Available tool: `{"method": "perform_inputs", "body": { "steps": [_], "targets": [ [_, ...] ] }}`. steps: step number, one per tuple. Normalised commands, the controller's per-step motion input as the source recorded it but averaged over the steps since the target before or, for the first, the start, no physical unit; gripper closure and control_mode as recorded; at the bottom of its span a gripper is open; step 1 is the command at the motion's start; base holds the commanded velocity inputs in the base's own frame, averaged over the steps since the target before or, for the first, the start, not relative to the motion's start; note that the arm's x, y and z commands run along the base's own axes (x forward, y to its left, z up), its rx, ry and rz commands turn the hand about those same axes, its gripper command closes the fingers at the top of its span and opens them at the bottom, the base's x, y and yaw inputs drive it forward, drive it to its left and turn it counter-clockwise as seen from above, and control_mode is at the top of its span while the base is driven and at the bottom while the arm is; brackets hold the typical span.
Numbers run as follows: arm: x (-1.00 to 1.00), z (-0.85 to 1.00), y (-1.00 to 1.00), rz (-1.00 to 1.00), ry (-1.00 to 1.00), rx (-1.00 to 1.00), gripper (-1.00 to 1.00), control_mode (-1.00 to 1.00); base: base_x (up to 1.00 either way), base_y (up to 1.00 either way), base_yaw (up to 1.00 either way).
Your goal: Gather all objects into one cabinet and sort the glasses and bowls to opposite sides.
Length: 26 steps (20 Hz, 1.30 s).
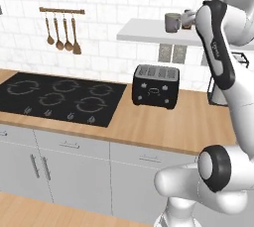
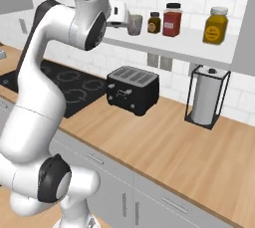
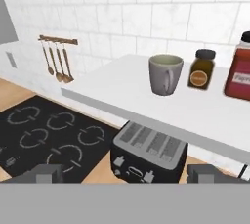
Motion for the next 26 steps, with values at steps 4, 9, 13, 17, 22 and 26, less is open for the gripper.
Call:
{"method": "perform_inputs", "body": {
  "steps": [4,9,13,17,22,26],
  "targets": [
    [0.26,-0.09,-0.09,0.0,0.0,-0.05,-1.0,-1.0,0.0,0.0,0.0],
    [0.66,-0.06,-0.1,0.0,0.0,-0.02,-1.0,-1.0,0.0,0.0,0.0],
    [0.75,-0.01,-0.14,-0.01,0.05,0.0,-1.0,-1.0,0.0,0.0,0.0],
    [0.32,0.0,-0.35,-0.04,0.08,0.0,-1.0,-1.0,0.0,0.0,0.0],
    [0.37,-0.09,-0.19,-0.05,0.13,0.0,-1.0,-1.0,0.0,0.0,0.0],
    [0.71,-0.25,0.0,-0.06,0.02,0.0,-1.0,-1.0,0.0,0.0,0.0]
  ]
}}
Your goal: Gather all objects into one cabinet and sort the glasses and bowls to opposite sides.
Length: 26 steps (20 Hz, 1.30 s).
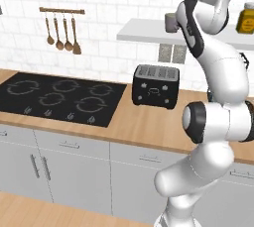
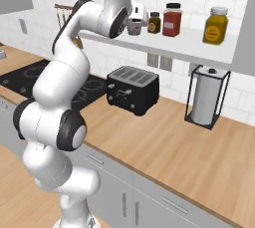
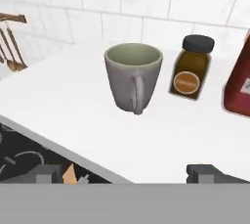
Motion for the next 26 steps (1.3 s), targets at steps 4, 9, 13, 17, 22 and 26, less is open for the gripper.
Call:
{"method": "perform_inputs", "body": {
  "steps": [4,9,13,17,22,26],
  "targets": [
    [0.67,-0.19,0.0,-0.07,-0.01,0.0,-1.0,-1.0,0.0,0.0,0.0],
    [0.42,-0.15,0.0,-0.02,-0.01,0.0,-1.0,-1.0,0.0,0.0,0.0],
    [0.37,-0.24,0.0,-0.01,0.0,0.0,-1.0,-1.0,0.0,0.0,0.0],
    [0.48,-0.21,0.0,-0.01,0.0,0.0,-1.0,-1.0,0.0,0.0,0.0],
    [0.56,-0.02,0.0,-0.02,-0.01,0.0,-1.0,-1.0,0.0,0.0,0.0],
    [0.4,0.0,0.0,-0.02,0.0,0.0,-1.0,-1.0,0.0,0.0,0.0]
  ]
}}
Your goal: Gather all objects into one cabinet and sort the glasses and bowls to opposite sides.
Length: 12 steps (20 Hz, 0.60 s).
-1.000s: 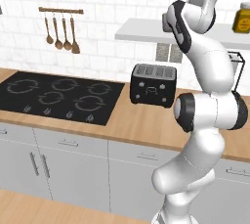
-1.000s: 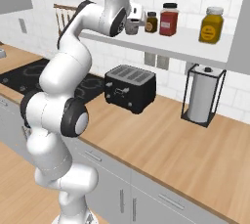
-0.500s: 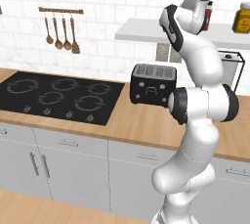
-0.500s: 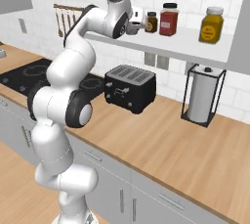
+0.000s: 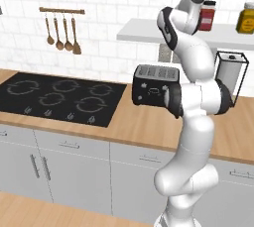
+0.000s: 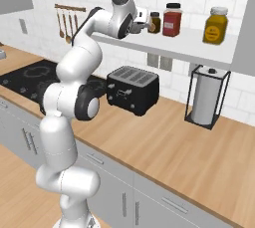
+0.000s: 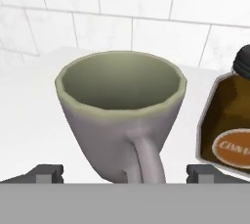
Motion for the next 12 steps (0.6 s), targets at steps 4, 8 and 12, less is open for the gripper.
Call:
{"method": "perform_inputs", "body": {
  "steps": [4,8,12],
  "targets": [
    [0.15,-0.02,0.02,0.0,-0.01,-0.02,-1.0,-1.0,0.0,0.0,0.0],
    [0.02,-0.04,0.09,0.0,-0.01,-0.04,1.0,-1.0,0.0,0.0,0.0],
    [0.0,-0.04,0.0,0.0,-0.01,-0.01,1.0,-1.0,0.0,0.0,0.0]
  ]
}}
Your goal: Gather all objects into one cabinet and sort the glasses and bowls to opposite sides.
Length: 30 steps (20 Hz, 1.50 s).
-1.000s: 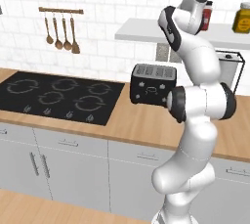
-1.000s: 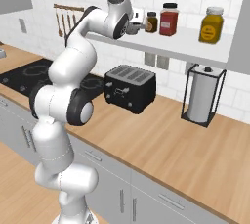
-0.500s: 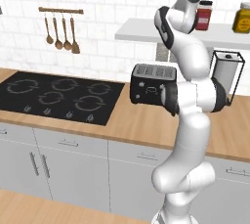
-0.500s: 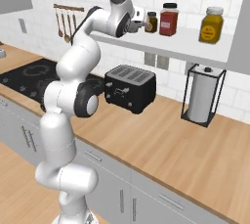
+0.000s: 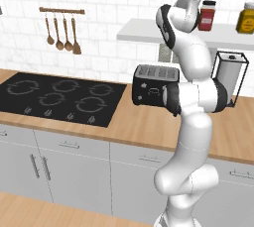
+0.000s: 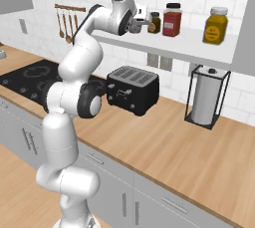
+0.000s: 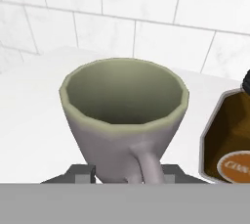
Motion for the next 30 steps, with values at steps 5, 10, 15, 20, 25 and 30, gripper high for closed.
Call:
{"method": "perform_inputs", "body": {
  "steps": [5,10,15,20,25,30],
  "targets": [
    [0.0,-0.15,0.0,0.0,0.0,0.0,1.0,-1.0,0.0,0.0,0.0],
    [0.0,-0.18,0.0,0.0,0.0,0.0,1.0,-1.0,0.0,0.0,0.0],
    [-0.08,0.03,-0.01,0.0,0.0,0.0,1.0,-1.0,0.0,0.0,0.0],
    [-0.34,0.33,-0.01,0.0,-0.07,0.0,1.0,-1.0,0.0,0.0,0.0],
    [-0.57,0.44,0.0,0.0,-0.16,0.0,1.0,-1.0,0.0,0.0,0.0],
    [-0.64,0.18,0.0,0.0,-0.14,0.0,1.0,-1.0,0.0,0.0,0.0]
  ]
}}
